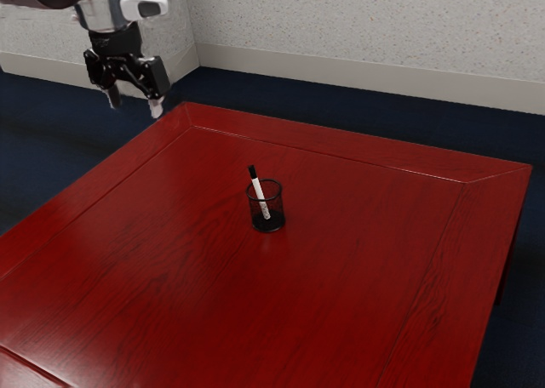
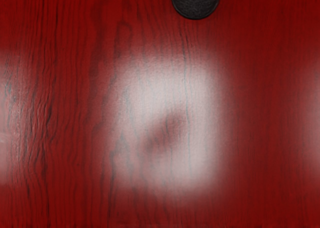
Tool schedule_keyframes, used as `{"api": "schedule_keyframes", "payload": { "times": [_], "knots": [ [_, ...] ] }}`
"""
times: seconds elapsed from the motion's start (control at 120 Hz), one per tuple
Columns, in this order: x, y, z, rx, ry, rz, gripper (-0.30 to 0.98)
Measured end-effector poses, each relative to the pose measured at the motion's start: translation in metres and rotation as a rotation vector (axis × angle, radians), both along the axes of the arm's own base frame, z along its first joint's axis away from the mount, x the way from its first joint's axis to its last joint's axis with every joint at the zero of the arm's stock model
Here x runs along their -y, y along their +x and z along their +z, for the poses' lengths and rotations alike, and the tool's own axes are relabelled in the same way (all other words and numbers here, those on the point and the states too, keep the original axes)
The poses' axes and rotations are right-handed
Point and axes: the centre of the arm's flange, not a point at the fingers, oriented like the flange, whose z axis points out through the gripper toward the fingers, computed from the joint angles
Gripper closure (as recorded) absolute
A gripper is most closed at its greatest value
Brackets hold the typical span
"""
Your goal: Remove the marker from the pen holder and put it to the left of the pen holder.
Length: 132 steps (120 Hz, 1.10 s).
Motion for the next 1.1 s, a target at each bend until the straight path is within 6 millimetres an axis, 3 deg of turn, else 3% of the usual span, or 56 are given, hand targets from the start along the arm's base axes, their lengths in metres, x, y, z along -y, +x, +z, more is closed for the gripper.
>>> {"api": "schedule_keyframes", "payload": {
  "times": [0.058, 0.15, 0.283, 0.433, 0.542, 0.625, 0.675, 0.85, 1.1],
  "knots": [
    [-0.015, -0.012, 0.012, 0.005, 0.024, 0.037, 0.0],
    [-0.035, -0.019, 0.014, -0.01, 0.043, 0.083, 0.0],
    [-0.032, -0.013, 0.004, -0.029, 0.051, 0.081, 0.0],
    [-0.045, 0.06, -0.082, -0.093, 0.027, 0.104, 0.0],
    [-0.056, 0.122, -0.163, -0.125, -0.039, 0.154, 0.0],
    [-0.053, 0.154, -0.237, -0.152, -0.08, 0.172, 0.0],
    [-0.046, 0.167, -0.267, -0.144, -0.108, 0.176, 0.0],
    [-0.024, 0.209, -0.266, 0.006, -0.205, 0.189, 0.0],
    [-0.029, 0.255, -0.287, 0.094, -0.23, 0.205, 0.0]
  ]
}}
